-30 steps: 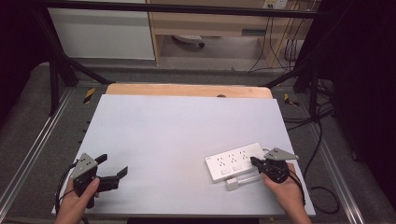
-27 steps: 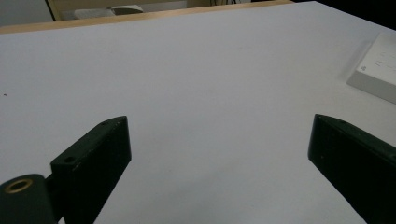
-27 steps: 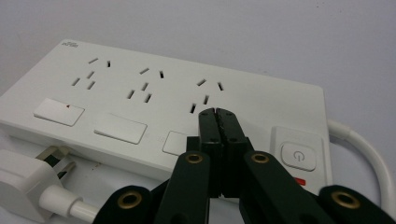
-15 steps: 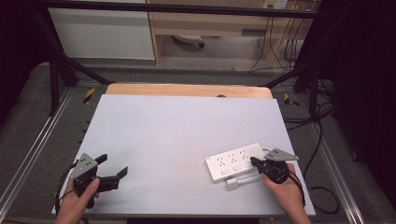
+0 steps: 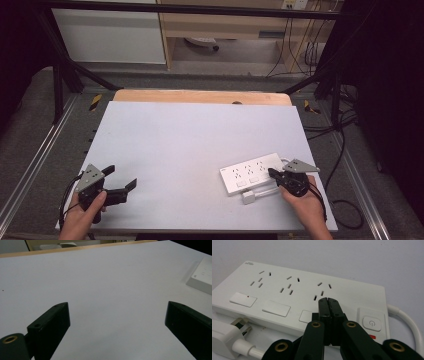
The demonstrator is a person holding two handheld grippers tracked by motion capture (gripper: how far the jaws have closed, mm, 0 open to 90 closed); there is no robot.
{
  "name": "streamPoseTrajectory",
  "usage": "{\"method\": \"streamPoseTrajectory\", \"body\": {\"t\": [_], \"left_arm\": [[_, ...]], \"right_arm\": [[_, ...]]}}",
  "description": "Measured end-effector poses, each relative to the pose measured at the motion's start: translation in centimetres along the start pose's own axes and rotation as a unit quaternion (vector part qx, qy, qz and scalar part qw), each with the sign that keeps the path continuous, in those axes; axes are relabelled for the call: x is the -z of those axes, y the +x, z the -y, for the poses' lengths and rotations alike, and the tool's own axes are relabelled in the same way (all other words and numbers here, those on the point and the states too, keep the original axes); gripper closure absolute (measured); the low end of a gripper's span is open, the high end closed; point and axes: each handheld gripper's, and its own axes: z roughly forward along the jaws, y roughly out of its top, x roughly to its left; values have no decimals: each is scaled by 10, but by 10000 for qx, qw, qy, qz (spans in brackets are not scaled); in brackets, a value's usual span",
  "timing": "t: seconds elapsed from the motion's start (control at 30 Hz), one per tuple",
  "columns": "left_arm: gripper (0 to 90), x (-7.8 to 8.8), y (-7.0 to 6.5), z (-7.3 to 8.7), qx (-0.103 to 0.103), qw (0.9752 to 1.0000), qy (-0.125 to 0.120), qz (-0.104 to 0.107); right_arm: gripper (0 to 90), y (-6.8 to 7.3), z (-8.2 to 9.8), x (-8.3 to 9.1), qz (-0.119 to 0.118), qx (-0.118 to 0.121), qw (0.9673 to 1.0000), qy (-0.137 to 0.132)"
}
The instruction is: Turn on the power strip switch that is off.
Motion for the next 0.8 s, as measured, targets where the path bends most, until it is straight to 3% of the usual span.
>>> {"method": "streamPoseTrajectory", "body": {"t": [0.8], "left_arm": [[60, 0, 0, 0, -29, 10000, 12, -28]], "right_arm": [[900, 0, 0, -1, 26, -3, 10000, -11]]}}
